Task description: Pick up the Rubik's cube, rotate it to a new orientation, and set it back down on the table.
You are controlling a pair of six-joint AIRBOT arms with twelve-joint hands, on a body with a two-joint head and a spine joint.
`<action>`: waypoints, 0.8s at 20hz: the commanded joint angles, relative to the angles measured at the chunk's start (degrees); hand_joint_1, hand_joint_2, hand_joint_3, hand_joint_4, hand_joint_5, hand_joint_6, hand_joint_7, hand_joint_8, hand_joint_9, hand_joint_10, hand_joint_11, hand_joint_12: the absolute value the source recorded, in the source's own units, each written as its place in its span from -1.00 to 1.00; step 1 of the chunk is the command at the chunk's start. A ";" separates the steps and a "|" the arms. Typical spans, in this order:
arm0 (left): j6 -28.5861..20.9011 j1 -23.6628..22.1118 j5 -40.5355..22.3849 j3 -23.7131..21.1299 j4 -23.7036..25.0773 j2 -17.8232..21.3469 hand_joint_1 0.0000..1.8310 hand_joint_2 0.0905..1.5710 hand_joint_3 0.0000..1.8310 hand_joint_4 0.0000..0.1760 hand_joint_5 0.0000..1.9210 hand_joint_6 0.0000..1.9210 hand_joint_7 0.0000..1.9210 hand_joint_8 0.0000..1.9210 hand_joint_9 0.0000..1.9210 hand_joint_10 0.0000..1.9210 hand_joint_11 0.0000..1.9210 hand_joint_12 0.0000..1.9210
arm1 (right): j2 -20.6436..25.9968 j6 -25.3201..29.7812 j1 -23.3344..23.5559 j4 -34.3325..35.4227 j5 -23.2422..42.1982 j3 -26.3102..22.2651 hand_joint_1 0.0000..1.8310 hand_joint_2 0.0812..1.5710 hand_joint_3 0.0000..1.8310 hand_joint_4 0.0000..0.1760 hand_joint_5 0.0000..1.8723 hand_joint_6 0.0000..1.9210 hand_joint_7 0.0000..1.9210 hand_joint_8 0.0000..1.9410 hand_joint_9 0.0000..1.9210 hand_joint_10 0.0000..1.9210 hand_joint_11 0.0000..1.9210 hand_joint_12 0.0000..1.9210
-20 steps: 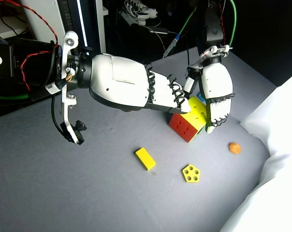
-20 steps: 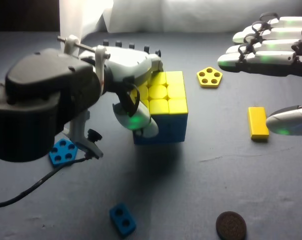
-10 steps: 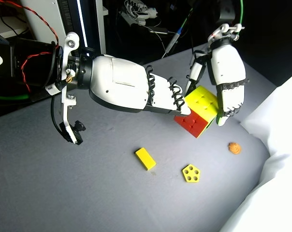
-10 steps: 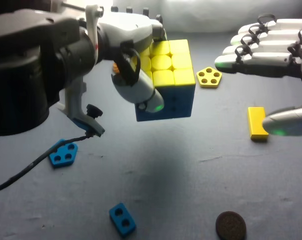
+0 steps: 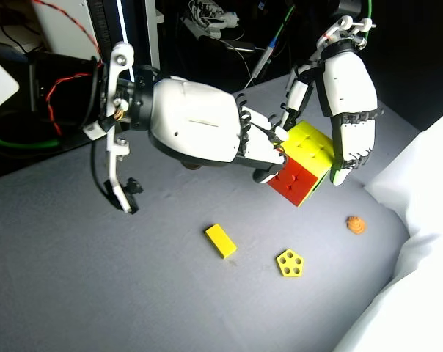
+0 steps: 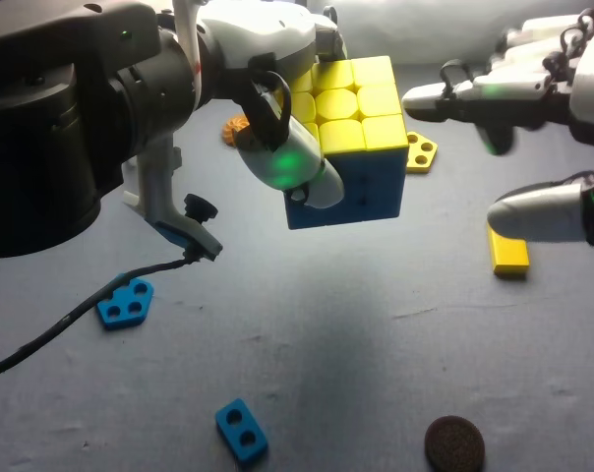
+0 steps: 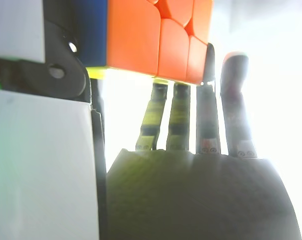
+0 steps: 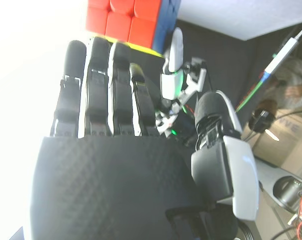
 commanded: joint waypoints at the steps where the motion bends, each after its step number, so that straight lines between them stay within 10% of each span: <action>1: -0.36 -1.15 1.06 -0.11 3.34 0.60 0.22 0.72 -1.00 -1.00 -0.34 0.45 -0.50 0.99 -0.73 1.00 -0.74 1.00 | 0.15 0.38 1.00 2.21 5.29 -0.35 -0.95 0.58 -1.00 -1.00 -0.83 -0.99 -0.49 0.56 -0.50 1.00 -0.55 1.00; 4: -0.35 -1.13 1.06 -0.19 3.40 0.60 0.26 0.67 -1.00 -1.00 -0.26 0.28 -0.48 0.96 -0.73 0.96 -0.77 1.00 | -0.25 0.34 1.25 2.21 3.59 -0.54 -0.90 0.57 -1.00 -1.00 -0.79 -0.98 -0.47 0.58 -0.49 1.00 -0.50 1.00; 8: -0.35 -1.06 1.07 -0.19 3.46 0.59 0.13 0.75 -0.98 -1.00 -0.53 0.77 -0.42 0.85 -0.66 0.88 -0.68 1.00 | -1.62 -0.14 2.72 2.21 0.05 -0.51 -0.91 0.60 -1.00 -1.00 -0.82 -0.99 -0.52 0.67 -0.51 1.00 -0.57 1.00; 10: -0.35 -1.06 1.06 -0.11 3.46 0.59 0.28 0.48 -1.00 -1.00 -0.79 0.85 -0.76 0.96 -0.69 0.92 -0.69 1.00 | -2.17 -0.45 2.78 2.21 0.05 -0.51 -0.95 0.61 -1.00 -1.00 -0.83 -1.00 -0.59 0.56 -0.56 1.00 -0.59 1.00; 12: -0.35 -1.07 1.06 -0.06 3.47 0.59 0.14 0.74 -1.00 -0.90 -0.52 0.78 -0.43 0.82 -0.63 0.91 -0.63 1.00 | -2.47 -0.70 2.80 2.21 0.05 -0.51 -1.00 0.62 -0.99 -1.00 -0.86 -1.00 -0.64 0.45 -0.59 0.99 -0.61 1.00; 16: -0.35 -1.12 1.05 0.08 3.50 0.58 0.16 0.73 -0.99 -1.00 -0.44 0.66 -0.44 0.88 -0.65 0.98 -0.63 1.00 | -3.00 -1.17 2.33 2.21 -1.76 -0.51 -1.00 0.63 -1.00 -1.00 -0.88 -0.99 -0.65 0.65 -0.63 1.00 -0.69 1.00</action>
